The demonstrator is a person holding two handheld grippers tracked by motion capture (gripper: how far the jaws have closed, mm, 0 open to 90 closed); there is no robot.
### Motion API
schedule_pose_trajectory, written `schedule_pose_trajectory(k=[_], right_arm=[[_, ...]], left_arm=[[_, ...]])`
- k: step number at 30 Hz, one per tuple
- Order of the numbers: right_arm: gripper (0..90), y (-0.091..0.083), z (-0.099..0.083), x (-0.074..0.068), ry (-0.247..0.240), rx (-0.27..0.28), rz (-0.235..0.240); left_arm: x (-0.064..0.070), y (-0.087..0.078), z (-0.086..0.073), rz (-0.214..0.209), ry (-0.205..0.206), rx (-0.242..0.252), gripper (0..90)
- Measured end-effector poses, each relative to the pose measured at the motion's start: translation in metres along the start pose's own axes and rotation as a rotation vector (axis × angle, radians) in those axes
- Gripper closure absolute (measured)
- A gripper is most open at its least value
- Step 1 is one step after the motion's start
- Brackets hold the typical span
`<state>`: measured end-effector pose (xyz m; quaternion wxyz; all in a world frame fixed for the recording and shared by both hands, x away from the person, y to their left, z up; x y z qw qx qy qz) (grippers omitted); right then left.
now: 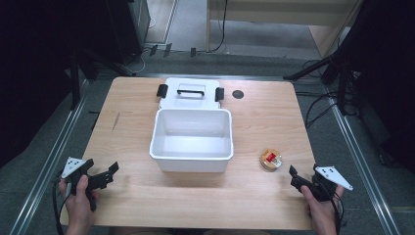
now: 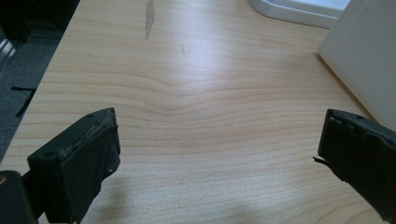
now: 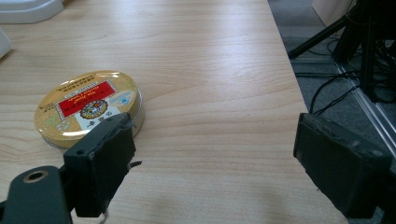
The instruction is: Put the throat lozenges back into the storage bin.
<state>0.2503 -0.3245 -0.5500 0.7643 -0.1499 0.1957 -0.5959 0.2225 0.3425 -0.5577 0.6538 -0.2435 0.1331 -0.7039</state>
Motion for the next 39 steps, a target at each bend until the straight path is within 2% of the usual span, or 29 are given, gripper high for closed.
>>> schedule_pose_trajectory(k=[6, 11, 15, 17, 19, 22, 23, 24, 26, 27, 30, 33, 34, 35, 36, 37, 38, 39], right_arm=[[13.0, 0.001, 0.0, -0.001, -0.009, -0.019, 0.027], [13.1, 0.0, 0.0, -0.001, -0.018, -0.026, 0.026], [13.0, 0.001, 0.001, -0.004, -0.045, -0.05, 0.023], [12.9, 0.002, 0.004, -0.007, -0.057, -0.086, 0.045], [12.9, 0.001, 0.005, -0.008, -0.066, -0.096, 0.05], [13.0, 0.002, 0.013, -0.011, -0.081, -0.155, 0.024], [13.0, 0.002, 0.019, -0.013, -0.091, -0.183, 0.035], [13.0, 0.002, 0.019, -0.013, -0.091, -0.183, 0.035], [13.0, 0.004, 0.027, -0.016, -0.13, -0.238, 0.034], [13.0, 0.004, 0.027, -0.016, -0.13, -0.238, 0.034], [13.0, 0.006, 0.035, -0.021, -0.17, -0.309, 0.034], [12.9, 0.009, 0.043, -0.027, -0.221, -0.398, 0.048], [12.9, 0.012, 0.048, -0.031, -0.257, -0.465, 0.052], [12.9, 0.012, 0.048, -0.031, -0.257, -0.465, 0.052], [12.8, 0.016, 0.052, -0.034, -0.284, -0.535, 0.065], [12.8, 0.016, 0.052, -0.034, -0.284, -0.535, 0.065], [12.8, 0.02, 0.056, -0.037, -0.306, -0.599, 0.075], [12.8, 0.02, 0.056, -0.037, -0.306, -0.599, 0.075]], left_arm=[[0.001, 0.0, 0.0, 0.001, 0.008, -0.002, 0.0], [0.001, 0.0, 0.0, 0.004, 0.011, -0.006, 0.0], [0.001, 0.0, 0.0, 0.004, 0.014, -0.008, 0.0], [0.001, 0.0, 0.0, 0.004, 0.015, -0.006, 0.0], [0.001, 0.0, 0.0, 0.003, 0.011, -0.005, 0.0], [0.001, 0.001, 0.0, 0.0, 0.009, -0.004, 0.0], [0.002, 0.001, 0.0, 0.0, 0.008, -0.003, 0.0], [0.002, 0.001, 0.0, 0.0, 0.008, -0.003, 0.0], [0.002, 0.001, 0.0, 0.0, 0.009, -0.003, 0.0], [0.002, 0.001, 0.0, 0.0, 0.009, -0.003, 0.0], [0.002, 0.001, 0.0, -0.001, 0.012, -0.004, 0.0], [0.002, 0.002, 0.001, -0.003, 0.019, -0.009, 0.0], [0.002, 0.002, 0.001, -0.004, 0.019, -0.01, 0.0], [0.002, 0.002, 0.001, -0.004, 0.019, -0.01, 0.0], [0.002, 0.002, 0.001, -0.004, 0.017, -0.01, 0.0], [0.002, 0.002, 0.001, -0.006, 0.015, -0.009, 0.0], [0.002, 0.002, 0.001, -0.006, 0.012, -0.009, 0.0], [0.002, 0.002, 0.001, -0.006, 0.012, -0.009, 0.0]])
Point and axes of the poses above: each handheld gripper's, and its own axes: y roughly forward along the jaws, z roughly out of its top, x roughly to its right, the point moved 1 cm from there along y, roughly forward along the jaws, and after that the axes turned 6 degrees about z, right-handed, at the moved point
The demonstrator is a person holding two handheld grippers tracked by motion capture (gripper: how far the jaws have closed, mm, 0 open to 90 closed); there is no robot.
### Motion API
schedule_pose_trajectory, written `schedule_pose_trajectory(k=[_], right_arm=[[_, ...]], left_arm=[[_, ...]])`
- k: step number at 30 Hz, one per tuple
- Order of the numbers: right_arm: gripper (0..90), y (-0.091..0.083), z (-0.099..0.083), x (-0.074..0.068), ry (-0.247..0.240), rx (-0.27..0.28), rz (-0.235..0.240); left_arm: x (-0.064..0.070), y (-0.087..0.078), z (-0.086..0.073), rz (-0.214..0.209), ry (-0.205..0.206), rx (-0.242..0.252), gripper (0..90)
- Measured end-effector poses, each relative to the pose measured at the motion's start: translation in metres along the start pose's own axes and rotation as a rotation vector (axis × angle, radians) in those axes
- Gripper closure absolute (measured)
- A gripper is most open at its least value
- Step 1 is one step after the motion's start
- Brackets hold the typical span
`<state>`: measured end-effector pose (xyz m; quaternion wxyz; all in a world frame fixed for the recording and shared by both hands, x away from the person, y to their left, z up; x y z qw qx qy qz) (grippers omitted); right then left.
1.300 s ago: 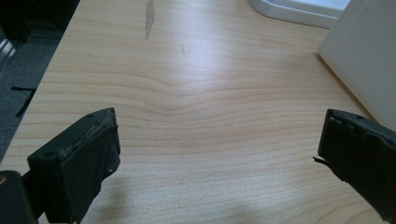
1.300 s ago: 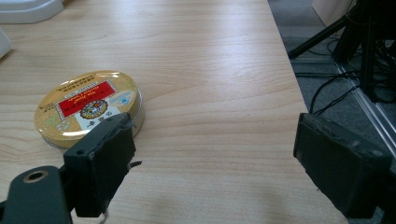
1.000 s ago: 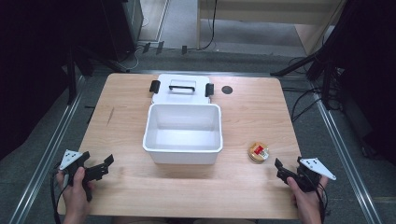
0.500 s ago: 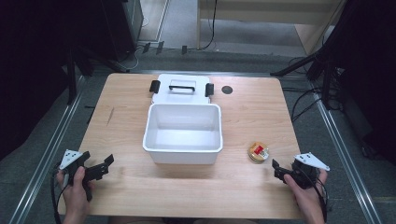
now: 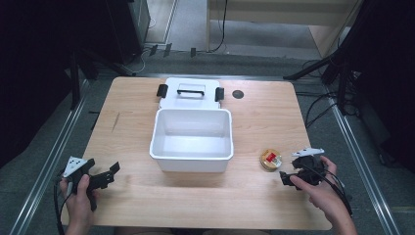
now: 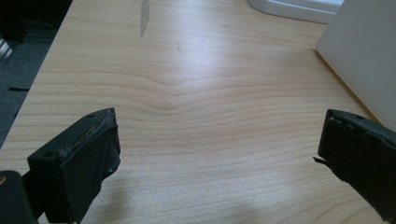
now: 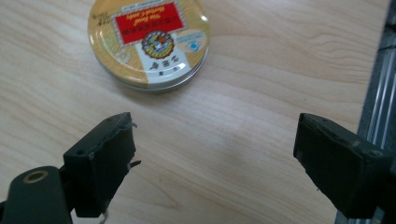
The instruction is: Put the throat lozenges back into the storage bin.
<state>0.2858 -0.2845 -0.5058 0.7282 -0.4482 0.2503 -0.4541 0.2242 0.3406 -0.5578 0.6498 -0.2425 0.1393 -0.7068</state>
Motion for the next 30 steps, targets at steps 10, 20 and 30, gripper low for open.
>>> schedule_pose_trajectory(k=[10, 20, 30], right_arm=[[12.7, 0.0, 0.032, -0.009, -0.08, -0.222, 0.076], [1.0, 0.012, 0.058, -0.021, -0.111, -0.346, 0.101], [0.9, 0.018, 0.079, -0.024, -0.109, -0.368, 0.1]], left_arm=[[0.0, 0.0, 0.0, -0.002, -0.002, -0.002, 0.0], [0.0, 0.0, 0.0, -0.002, -0.002, -0.003, 0.0], [-0.001, 0.0, 0.0, -0.004, -0.004, -0.003, 0.0]])
Point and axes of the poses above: each handheld gripper's, and its own axes: y roughly forward along the jaws, z roughly out of its top, x roughly to its right, the point moved 1 cm from there along y, roughly forward along the jaws, and after that the axes turned 6 degrees about z, right-handed, at the moved point
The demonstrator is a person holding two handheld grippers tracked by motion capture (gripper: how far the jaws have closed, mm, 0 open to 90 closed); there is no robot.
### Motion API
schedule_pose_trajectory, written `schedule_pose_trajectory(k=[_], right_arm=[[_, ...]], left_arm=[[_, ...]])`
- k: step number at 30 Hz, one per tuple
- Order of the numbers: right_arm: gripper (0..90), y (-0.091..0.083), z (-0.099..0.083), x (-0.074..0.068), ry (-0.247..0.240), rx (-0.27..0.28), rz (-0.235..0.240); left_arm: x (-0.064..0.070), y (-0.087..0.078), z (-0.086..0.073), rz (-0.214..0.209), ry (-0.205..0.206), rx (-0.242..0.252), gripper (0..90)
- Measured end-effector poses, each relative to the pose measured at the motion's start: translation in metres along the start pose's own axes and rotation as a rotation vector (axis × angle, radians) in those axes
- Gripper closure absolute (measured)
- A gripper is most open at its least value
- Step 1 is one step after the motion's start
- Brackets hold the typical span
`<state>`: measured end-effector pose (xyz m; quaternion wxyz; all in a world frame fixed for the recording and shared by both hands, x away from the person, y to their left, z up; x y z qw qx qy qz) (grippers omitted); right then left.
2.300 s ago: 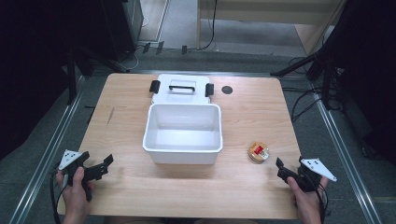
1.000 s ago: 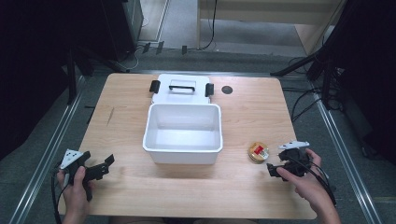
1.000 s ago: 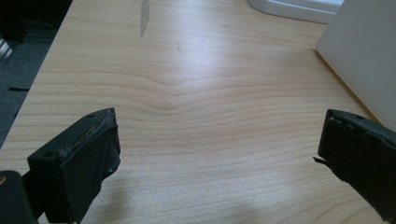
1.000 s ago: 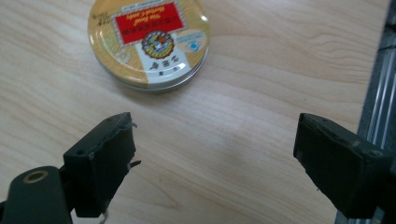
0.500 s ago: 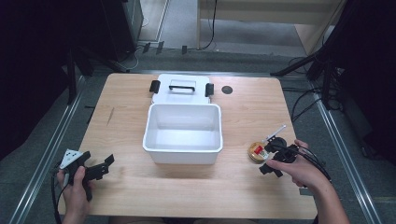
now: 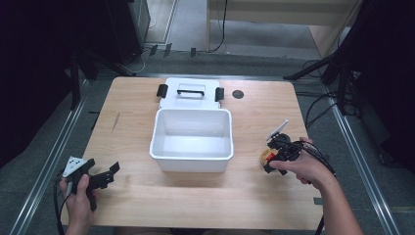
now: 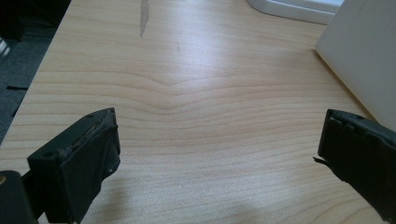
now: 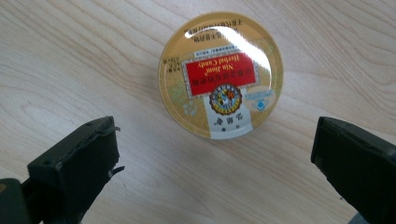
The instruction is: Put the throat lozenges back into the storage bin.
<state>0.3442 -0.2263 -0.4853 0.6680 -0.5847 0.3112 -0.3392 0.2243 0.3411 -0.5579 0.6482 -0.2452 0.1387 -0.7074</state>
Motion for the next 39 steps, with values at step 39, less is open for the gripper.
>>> schedule_pose_trajectory(k=[39], right_arm=[[4.7, 0.027, 0.032, 0.007, 0.105, -0.089, 0.015]], left_arm=[[-0.002, 0.001, 0.0, -0.01, -0.01, -0.007, 0.0]])
Point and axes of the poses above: each handheld gripper's, and its own axes: y roughly forward along the jaws, z roughly out of its top, x roughly to its right, the point moved 1 cm from there along y, roughly forward along the jaws, and after that the axes turned 6 degrees about z, right-handed, at the moved point
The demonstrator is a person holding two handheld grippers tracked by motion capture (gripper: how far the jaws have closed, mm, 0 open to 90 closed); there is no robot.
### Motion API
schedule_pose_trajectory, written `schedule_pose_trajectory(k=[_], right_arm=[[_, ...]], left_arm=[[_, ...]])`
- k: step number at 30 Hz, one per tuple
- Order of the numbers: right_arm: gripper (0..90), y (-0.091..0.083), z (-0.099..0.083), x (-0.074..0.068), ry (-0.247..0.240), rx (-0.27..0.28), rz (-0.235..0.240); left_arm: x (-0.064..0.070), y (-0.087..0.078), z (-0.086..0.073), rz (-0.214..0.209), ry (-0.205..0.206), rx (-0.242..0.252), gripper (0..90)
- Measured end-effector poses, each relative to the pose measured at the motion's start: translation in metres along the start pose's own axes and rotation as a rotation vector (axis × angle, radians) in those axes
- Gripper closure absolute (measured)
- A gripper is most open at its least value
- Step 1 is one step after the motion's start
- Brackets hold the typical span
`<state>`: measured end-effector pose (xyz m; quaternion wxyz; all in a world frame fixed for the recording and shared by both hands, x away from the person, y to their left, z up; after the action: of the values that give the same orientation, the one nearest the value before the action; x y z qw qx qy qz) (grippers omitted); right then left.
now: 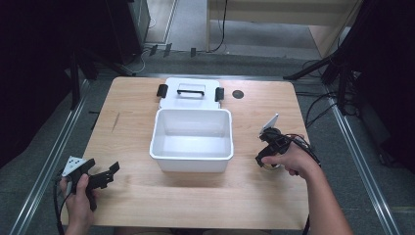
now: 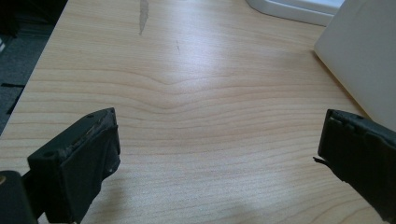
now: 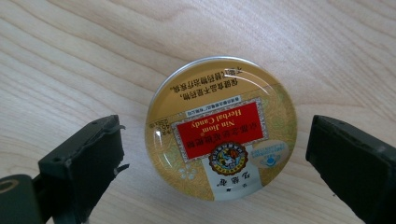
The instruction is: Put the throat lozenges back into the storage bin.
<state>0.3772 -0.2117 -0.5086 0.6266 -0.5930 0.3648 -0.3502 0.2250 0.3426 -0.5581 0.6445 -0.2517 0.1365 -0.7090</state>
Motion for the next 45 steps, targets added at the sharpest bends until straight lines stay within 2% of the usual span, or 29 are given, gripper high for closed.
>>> schedule_pose_trajectory(k=[2, 4, 7, 9, 12, 16, 26, 28, 33, 41, 45], right_arm=[[6.3, 0.001, 0.0, 0.0, 0.007, -0.003, 0.0], [14.3, 0.003, -0.001, 0.0, 0.006, -0.002, -0.009], [19.1, 0.005, -0.001, -0.001, 0.002, 0.001, 0.006], [19.8, 0.005, -0.001, -0.002, 0.009, -0.001, 0.011], [20.3, 0.005, -0.001, -0.001, -0.011, 0.006, 0.019], [20.4, 0.0, -0.001, -0.001, -0.014, 0.017, 0.024], [20.5, -0.03, 0.006, -0.007, -0.033, 0.063, 0.025], [20.5, -0.038, 0.009, -0.01, -0.062, 0.071, 0.025], [20.5, -0.047, 0.012, -0.015, -0.089, 0.072, 0.023], [20.5, -0.069, 0.023, -0.022, -0.128, 0.107, 0.014], [20.4, -0.081, 0.028, -0.028, -0.164, 0.125, 0.01]], left_arm=[[0.0, 0.0, 0.0, 0.0, 0.0, 0.0, 0.0], [0.0, 0.0, 0.0, 0.0, 0.0, 0.0, 0.0], [0.0, 0.0, 0.0, -0.001, -0.001, 0.001, 0.0], [0.0, 0.0, 0.0, 0.0, -0.002, 0.001, 0.0], [0.0, 0.0, 0.0, -0.001, -0.003, 0.0, 0.0], [0.0, 0.0, 0.0, -0.002, -0.003, 0.0, 0.0], [0.0, 0.0, 0.0, -0.003, -0.004, 0.001, 0.0], [0.0, 0.0, 0.0, -0.002, -0.005, 0.0, 0.0], [0.0, 0.0, 0.0, -0.003, -0.005, 0.0, 0.0], [0.0, 0.0, 0.0, -0.004, -0.008, 0.002, 0.0], [-0.001, 0.0, 0.0, -0.005, -0.009, 0.002, 0.0]])
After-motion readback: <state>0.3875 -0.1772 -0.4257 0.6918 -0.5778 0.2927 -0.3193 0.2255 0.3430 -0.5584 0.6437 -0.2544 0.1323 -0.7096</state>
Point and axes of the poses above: each handheld gripper's, and its own axes: y roughly forward along the jaws, z roughly out of its top, x roughly to its right, the point moved 1 cm from there along y, roughly forward along the jaws, and after that the axes turned 6 degrees about z, right-handed, at the moved point
